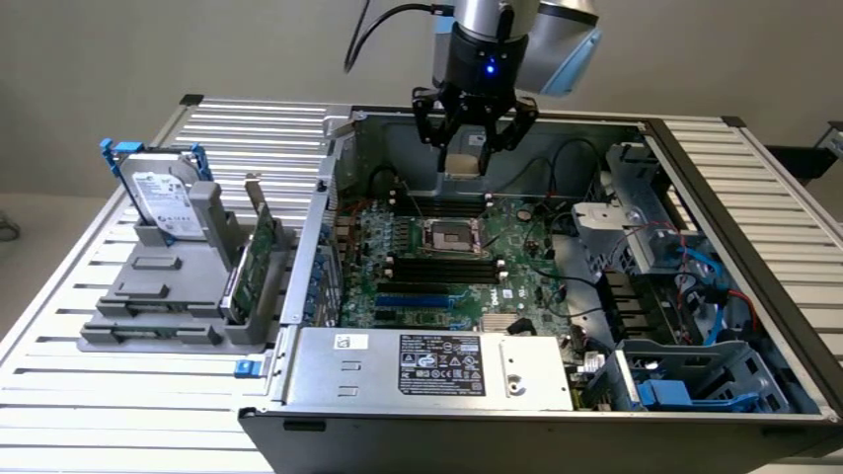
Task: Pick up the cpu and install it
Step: 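Place the cpu into insertion slot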
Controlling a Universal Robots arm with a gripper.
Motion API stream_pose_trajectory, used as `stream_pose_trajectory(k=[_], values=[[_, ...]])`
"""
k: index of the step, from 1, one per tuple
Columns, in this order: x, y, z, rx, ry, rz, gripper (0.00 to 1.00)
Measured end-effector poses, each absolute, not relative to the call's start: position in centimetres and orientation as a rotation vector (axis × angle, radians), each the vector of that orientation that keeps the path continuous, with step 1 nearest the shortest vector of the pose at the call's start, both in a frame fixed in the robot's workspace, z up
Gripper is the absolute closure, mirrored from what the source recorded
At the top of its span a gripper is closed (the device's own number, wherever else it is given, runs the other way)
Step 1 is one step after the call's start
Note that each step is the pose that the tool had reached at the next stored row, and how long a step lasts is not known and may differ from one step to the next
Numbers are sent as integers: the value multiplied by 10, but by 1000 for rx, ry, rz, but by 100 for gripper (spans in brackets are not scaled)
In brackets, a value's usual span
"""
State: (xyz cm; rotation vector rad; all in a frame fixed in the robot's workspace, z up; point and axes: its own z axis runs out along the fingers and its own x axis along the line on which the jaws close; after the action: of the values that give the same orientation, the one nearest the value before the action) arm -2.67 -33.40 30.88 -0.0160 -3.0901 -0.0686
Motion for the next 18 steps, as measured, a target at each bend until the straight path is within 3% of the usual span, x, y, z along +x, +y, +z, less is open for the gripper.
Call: stream_pose_trajectory(k=[18], values=[[-27,-334,306,-521,-3054,-80,45]])
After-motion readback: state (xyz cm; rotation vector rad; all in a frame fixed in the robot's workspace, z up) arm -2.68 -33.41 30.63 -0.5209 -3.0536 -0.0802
